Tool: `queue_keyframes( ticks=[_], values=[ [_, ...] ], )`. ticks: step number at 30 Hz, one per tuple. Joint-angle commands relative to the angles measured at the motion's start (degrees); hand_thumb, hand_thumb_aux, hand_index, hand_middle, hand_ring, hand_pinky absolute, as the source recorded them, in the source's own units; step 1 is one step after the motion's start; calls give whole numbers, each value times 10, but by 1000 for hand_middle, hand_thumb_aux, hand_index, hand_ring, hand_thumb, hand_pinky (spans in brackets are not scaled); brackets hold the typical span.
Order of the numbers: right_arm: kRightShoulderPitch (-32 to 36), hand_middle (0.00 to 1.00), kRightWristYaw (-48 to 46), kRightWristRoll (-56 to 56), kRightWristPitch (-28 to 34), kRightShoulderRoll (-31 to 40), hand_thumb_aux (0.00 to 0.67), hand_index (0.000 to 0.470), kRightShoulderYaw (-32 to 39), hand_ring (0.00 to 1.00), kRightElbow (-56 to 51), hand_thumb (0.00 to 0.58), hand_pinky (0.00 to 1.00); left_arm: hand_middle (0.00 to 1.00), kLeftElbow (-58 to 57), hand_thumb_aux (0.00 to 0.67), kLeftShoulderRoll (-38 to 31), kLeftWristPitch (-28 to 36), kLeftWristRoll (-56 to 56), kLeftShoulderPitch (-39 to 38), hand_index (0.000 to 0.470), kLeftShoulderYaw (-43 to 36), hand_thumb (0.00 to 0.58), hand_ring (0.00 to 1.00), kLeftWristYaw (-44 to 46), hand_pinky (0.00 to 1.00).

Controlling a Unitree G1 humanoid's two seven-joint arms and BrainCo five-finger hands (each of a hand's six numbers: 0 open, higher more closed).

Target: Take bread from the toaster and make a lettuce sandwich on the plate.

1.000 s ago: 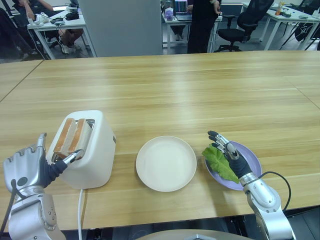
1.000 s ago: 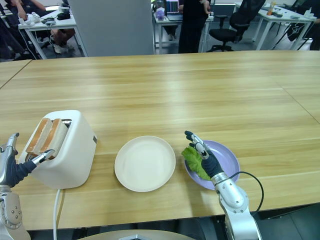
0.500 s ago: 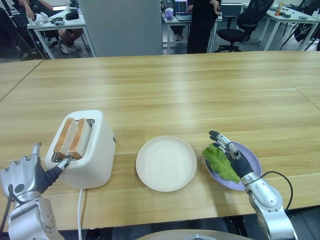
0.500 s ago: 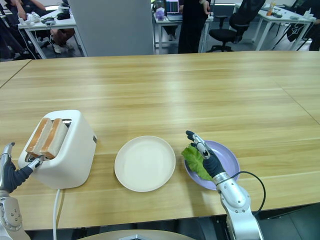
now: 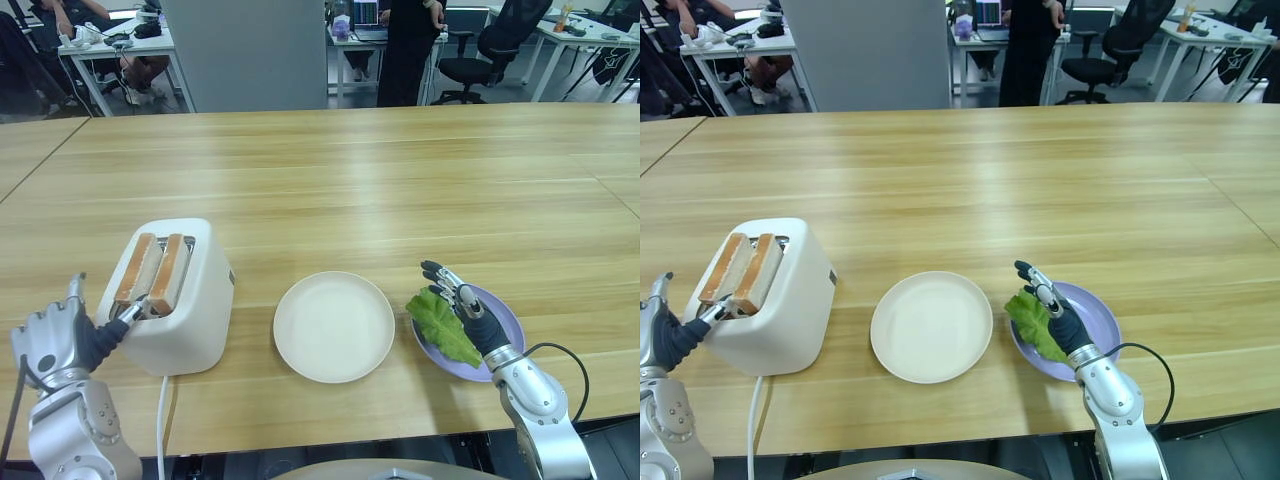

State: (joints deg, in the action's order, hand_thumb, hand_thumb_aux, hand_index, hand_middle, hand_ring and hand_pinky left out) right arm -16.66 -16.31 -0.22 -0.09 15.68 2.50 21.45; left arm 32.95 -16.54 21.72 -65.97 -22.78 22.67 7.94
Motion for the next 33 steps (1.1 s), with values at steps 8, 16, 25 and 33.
queue_keyframes(
  ticks=[8,16,25,33],
  values=[
    [1,0,3,4,0,-2,0,0,-10,0,-12,0,0,678,-39,670,6,4,-21,30,460,-80,580,678,-4,678],
    [-3,0,8,-2,-6,-8,0,0,-4,0,-22,0,0,816,-22,670,11,7,-38,41,460,-101,580,816,-31,816],
    [-2,0,11,-3,-8,-10,0,0,-3,0,-23,0,0,722,16,670,8,17,-57,69,460,-94,580,722,-46,722],
    [-1,0,12,-3,-8,-10,0,0,-1,0,-26,0,0,980,36,670,11,23,-51,98,460,-68,580,980,-72,980]
  ],
)
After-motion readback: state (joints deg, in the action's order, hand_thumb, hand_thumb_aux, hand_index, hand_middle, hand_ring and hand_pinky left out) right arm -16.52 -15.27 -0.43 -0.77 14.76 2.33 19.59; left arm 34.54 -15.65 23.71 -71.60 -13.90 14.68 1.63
